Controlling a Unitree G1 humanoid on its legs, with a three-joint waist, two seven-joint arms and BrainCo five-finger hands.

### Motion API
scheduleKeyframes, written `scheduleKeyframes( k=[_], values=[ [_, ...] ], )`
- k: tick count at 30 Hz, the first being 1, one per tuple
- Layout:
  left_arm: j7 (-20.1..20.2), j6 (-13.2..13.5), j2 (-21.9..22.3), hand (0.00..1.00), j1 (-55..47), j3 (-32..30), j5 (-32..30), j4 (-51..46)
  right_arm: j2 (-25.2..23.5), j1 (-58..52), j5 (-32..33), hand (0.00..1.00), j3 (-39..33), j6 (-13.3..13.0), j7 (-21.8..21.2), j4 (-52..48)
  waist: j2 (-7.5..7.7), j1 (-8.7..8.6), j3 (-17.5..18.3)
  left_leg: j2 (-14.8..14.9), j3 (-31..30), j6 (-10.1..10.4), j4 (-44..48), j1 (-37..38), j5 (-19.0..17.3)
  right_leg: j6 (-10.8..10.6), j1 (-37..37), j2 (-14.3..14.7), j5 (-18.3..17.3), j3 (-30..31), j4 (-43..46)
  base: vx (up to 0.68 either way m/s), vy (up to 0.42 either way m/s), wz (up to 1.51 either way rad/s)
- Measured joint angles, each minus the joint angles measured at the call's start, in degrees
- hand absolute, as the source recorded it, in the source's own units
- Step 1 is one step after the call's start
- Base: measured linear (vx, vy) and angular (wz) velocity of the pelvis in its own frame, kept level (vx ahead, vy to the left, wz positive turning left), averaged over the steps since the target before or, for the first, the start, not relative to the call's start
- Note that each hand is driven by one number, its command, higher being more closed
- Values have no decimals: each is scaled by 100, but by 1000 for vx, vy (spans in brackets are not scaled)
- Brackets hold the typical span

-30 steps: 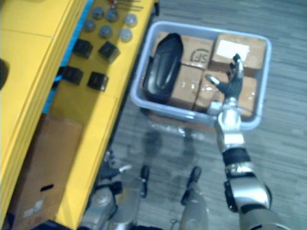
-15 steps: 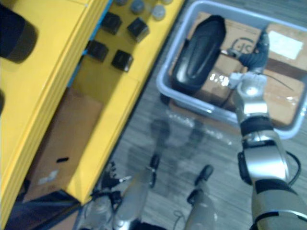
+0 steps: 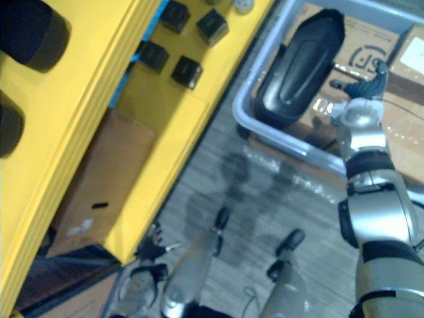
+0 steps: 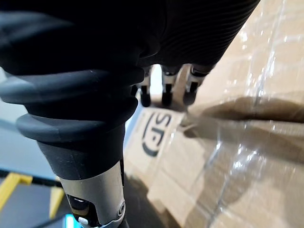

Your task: Walk over and take plastic housings, then place them on the shelf

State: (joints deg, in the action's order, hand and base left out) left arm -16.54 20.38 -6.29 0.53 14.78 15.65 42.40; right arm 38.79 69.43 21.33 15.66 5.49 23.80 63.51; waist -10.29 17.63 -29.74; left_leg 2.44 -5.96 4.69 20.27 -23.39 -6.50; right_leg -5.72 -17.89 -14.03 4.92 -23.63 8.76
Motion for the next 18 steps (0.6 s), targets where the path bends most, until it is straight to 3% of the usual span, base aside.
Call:
scheduleKeyframes(
  k=[7,8,11,18],
  values=[
    [7,-3,-94,0,-56,289,18,650,349,112,-205,0,375,260,-769,4,-53,118,35,23,-57,23,-21,-79,16,29,-102,3,-76,-54,104,1,-8,2],
    [6,0,-104,0,-61,309,17,656,398,116,-259,100,476,289,-888,4,-52,138,35,28,-65,24,-21,-80,17,38,-105,3,-93,-69,111,0,0,0],
    [1,43,-140,0,-59,390,18,637,432,142,-441,100,505,399,-1083,7,-53,178,35,51,-111,32,-21,-94,20,78,-105,-2,-187,-181,123,-16,-10,5],
    [-9,85,-138,0,-60,402,24,622,595,427,-1313,100,883,1014,-1698,99,-54,229,36,90,-141,51,-22,-153,31,70,-141,7,-181,-307,148,0,-6,1]
  ],
)
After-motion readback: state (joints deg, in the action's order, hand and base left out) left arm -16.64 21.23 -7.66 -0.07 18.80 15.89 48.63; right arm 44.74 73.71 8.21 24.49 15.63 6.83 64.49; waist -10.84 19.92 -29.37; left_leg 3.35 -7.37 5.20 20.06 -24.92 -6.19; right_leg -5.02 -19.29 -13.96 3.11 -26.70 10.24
